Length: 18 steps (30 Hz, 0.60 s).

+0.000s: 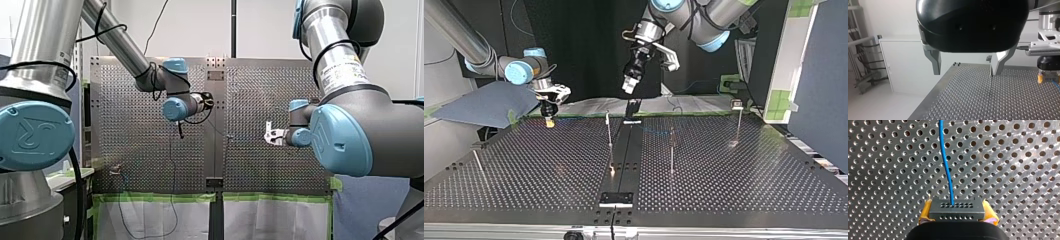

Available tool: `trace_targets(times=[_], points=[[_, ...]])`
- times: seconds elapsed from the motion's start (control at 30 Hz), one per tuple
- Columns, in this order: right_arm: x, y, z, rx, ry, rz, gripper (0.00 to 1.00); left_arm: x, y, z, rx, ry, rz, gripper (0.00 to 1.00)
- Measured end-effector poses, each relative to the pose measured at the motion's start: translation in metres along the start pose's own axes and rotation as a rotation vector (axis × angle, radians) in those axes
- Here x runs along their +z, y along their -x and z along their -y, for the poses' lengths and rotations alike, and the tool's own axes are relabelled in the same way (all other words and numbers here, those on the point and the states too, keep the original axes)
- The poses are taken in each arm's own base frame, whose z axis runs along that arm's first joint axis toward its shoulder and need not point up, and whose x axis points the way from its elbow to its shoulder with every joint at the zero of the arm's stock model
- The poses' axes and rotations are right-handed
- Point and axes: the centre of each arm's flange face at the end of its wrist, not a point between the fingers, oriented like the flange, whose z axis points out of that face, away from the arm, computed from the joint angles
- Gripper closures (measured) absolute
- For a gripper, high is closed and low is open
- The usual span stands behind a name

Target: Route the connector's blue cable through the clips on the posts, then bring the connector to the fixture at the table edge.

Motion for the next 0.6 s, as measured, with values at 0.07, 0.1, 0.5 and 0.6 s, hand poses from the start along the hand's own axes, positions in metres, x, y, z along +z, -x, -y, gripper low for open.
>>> trace_targets(times=[0.07,0.1,0.5,0.6], points=[[0.0,0.0,0.0,0.0,0.0,0.0,1.0,-0.006,0.002,-0.003,-0.001,0.014,-0.002,0.0],[0.0,0.0,0.0,0.0,0.0,0.0,1.0,-0.01,0.004,-0.005,-0.002,0.024,-0.001,0.0],[0.0,0.0,0.002,0.0,-0.003,-0.001,1.0,-0.044,0.002,-0.028,-0.029,0.081,-0.004,0.0],[0.0,0.0,0.002,-0.001,-0.004,-0.001,1.0,-0.054,-0.006,-0.034,-0.022,0.092,-0.031,0.0]])
